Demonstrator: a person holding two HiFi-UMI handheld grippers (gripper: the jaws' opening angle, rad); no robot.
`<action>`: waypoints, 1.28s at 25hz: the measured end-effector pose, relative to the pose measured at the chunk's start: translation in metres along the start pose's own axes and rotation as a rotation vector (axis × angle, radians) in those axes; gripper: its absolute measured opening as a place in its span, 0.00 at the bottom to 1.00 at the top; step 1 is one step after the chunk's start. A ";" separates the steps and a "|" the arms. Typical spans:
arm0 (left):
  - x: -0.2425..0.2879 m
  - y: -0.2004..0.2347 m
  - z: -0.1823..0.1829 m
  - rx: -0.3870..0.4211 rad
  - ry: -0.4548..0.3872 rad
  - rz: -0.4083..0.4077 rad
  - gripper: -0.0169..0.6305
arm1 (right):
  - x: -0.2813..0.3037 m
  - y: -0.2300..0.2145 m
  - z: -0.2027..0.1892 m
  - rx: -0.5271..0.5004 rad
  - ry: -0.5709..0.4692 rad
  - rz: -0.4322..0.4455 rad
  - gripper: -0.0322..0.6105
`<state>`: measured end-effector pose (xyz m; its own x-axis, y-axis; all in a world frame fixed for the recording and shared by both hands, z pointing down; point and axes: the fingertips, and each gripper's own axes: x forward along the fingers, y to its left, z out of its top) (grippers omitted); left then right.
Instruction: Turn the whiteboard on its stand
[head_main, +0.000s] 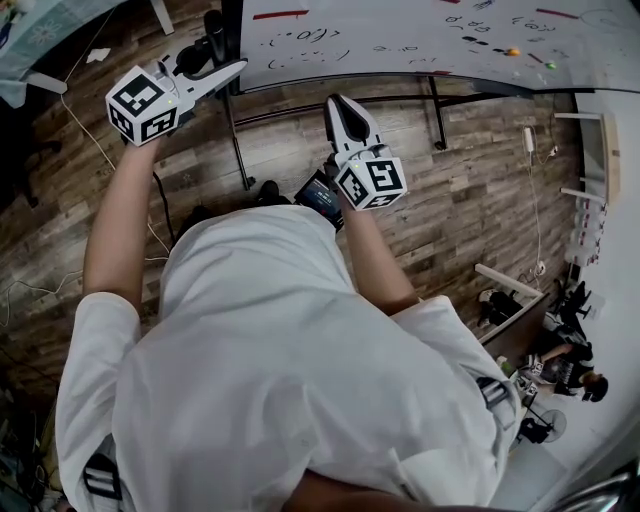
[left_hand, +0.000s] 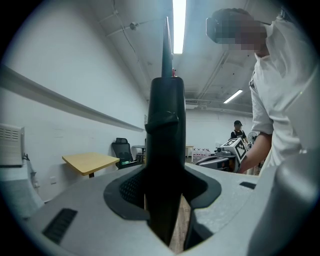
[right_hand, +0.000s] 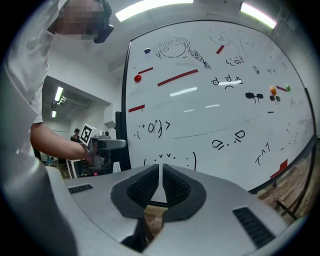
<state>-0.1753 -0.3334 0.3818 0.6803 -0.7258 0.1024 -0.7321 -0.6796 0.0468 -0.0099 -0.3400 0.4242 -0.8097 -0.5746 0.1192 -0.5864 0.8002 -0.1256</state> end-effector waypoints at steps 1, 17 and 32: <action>-0.001 -0.001 0.001 0.001 0.002 0.000 0.32 | 0.000 0.002 0.000 0.000 0.001 0.004 0.08; -0.009 -0.014 0.004 0.009 0.048 -0.002 0.32 | -0.006 0.028 0.005 0.011 -0.007 0.027 0.08; -0.063 0.000 -0.004 0.015 0.064 -0.005 0.32 | 0.007 0.083 -0.005 0.020 -0.015 -0.021 0.08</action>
<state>-0.2185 -0.2871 0.3789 0.6800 -0.7142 0.1660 -0.7277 -0.6851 0.0329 -0.0642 -0.2771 0.4197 -0.7973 -0.5940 0.1072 -0.6036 0.7843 -0.1433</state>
